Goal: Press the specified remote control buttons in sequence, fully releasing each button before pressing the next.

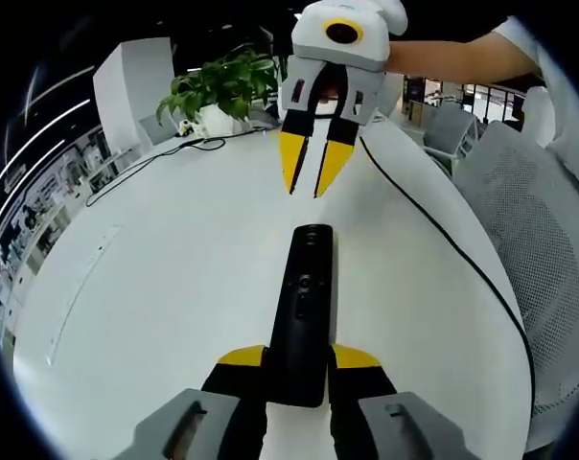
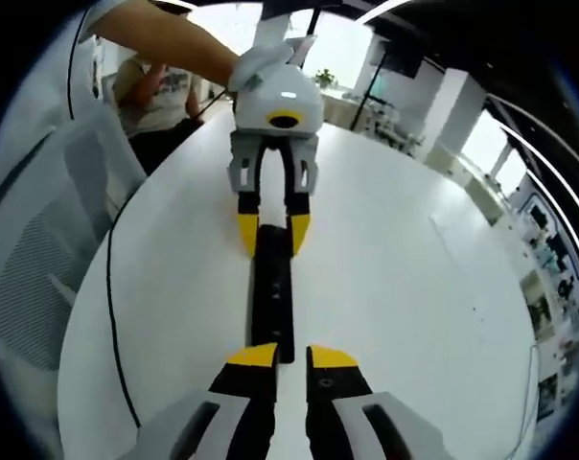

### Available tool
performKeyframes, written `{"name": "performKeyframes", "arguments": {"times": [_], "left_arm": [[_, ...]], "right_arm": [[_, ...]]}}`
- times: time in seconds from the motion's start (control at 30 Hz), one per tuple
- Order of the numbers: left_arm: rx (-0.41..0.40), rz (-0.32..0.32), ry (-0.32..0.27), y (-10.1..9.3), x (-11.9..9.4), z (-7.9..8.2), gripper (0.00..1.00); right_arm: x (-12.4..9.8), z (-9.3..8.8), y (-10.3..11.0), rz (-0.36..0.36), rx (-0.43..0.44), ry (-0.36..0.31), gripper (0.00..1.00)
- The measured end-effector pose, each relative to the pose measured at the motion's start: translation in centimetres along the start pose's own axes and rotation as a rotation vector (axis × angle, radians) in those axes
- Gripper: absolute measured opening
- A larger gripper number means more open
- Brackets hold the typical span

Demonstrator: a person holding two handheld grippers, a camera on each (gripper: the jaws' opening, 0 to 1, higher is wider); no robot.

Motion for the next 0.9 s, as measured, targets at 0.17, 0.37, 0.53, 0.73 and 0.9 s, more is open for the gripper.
{"name": "performKeyframes", "arguments": {"times": [0.17,0.37,0.53,0.73,0.9], "left_arm": [[0.001,-0.001,0.0,0.0,0.0,0.0,0.22],[0.0,-0.001,0.0,0.0,0.0,0.0,0.22],[0.001,-0.001,0.0,0.0,0.0,0.0,0.22],[0.003,0.0,0.0,0.0,0.0,0.0,0.22],[0.003,0.0,0.0,0.0,0.0,0.0,0.22]], "right_arm": [[0.2,-0.1,0.1,0.005,0.003,0.002,0.09],[0.5,-0.2,0.4,0.016,-0.01,0.017,0.08],[0.9,-0.5,0.7,0.027,-0.029,0.043,0.08],[1.3,-0.7,0.8,0.034,-0.064,0.071,0.05],[1.5,-0.6,0.8,0.042,-0.073,0.086,0.0]]}}
Point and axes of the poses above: the point that each gripper's makers call its tool centre point, and the gripper's own axes: x roughly forward along the fingers, y roughly to its left, z roughly out of its top, the point moved 4 cm from there along -x, roughly backward along the fingers, and after that the axes turned 8 degrees about y, right-handed, at the moved point
